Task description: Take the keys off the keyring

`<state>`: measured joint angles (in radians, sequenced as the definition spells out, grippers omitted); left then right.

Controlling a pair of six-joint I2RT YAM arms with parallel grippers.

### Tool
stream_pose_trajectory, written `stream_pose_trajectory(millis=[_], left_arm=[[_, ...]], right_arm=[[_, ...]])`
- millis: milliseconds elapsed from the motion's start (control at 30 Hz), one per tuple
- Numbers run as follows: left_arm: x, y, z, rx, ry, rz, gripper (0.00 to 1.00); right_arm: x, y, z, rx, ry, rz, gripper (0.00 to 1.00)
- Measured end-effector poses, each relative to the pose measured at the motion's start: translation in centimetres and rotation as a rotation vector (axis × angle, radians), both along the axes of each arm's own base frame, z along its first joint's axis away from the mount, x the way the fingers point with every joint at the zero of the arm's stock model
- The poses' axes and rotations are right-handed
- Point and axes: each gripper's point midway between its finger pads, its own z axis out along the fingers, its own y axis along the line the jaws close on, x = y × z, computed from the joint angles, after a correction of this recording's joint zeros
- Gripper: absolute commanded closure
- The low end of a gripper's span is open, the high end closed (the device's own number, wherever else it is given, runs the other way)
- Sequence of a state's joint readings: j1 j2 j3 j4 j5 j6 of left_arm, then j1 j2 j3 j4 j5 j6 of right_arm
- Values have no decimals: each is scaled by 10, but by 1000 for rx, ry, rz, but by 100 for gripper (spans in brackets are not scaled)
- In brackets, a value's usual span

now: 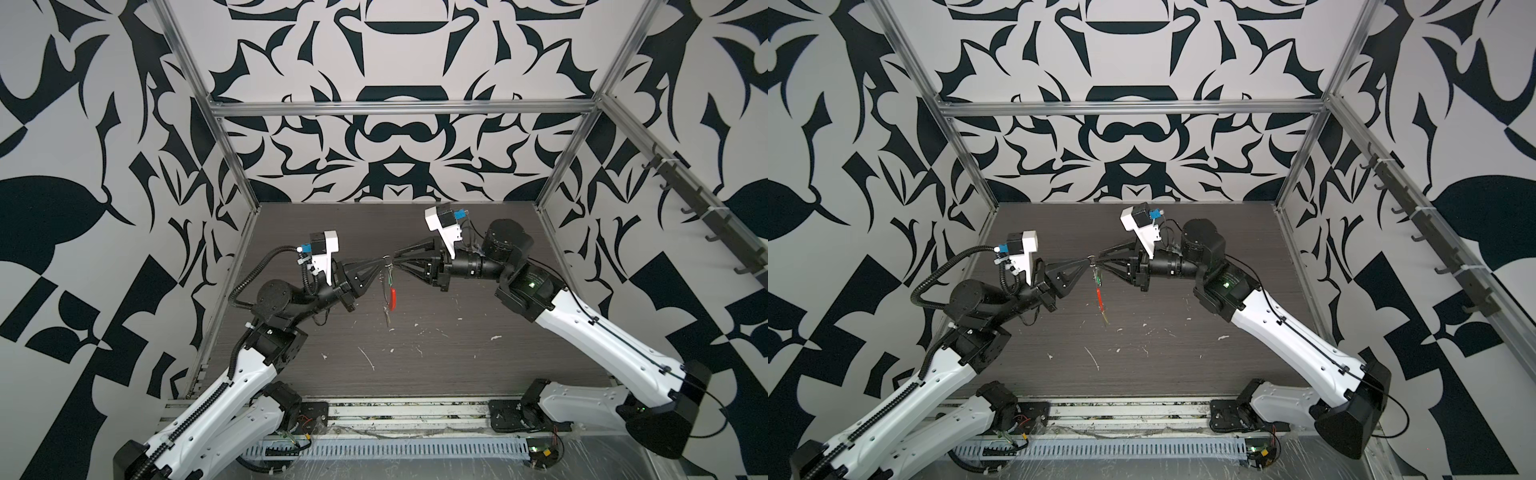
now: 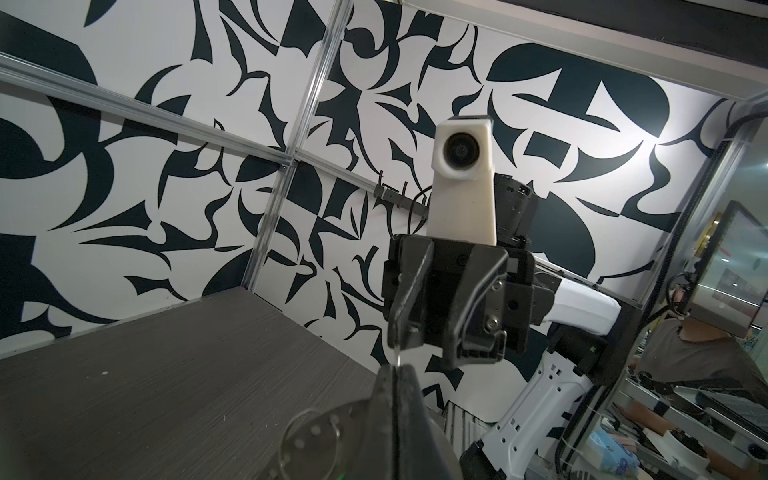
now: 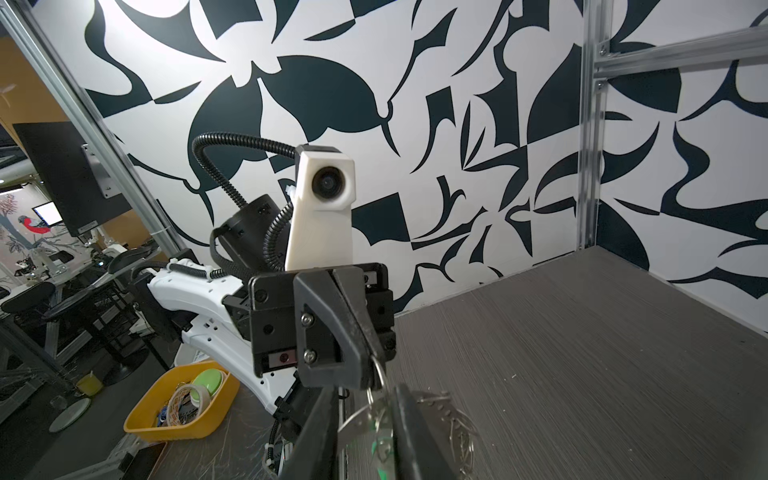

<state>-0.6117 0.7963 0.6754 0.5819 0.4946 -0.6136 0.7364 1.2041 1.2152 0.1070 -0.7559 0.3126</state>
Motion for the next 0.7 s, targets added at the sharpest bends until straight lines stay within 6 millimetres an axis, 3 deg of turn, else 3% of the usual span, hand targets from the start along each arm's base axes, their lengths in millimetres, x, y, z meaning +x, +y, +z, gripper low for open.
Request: stream_pose_trajectory(millis=[400,700], left_arm=[[-4,-1,1,3,-9,-19,100],[-4,0,-1,0,-13,-17,100]], right_arm=[[1,8,-1,18,45,42,91],[-4,8,-4,30,73,74,91]])
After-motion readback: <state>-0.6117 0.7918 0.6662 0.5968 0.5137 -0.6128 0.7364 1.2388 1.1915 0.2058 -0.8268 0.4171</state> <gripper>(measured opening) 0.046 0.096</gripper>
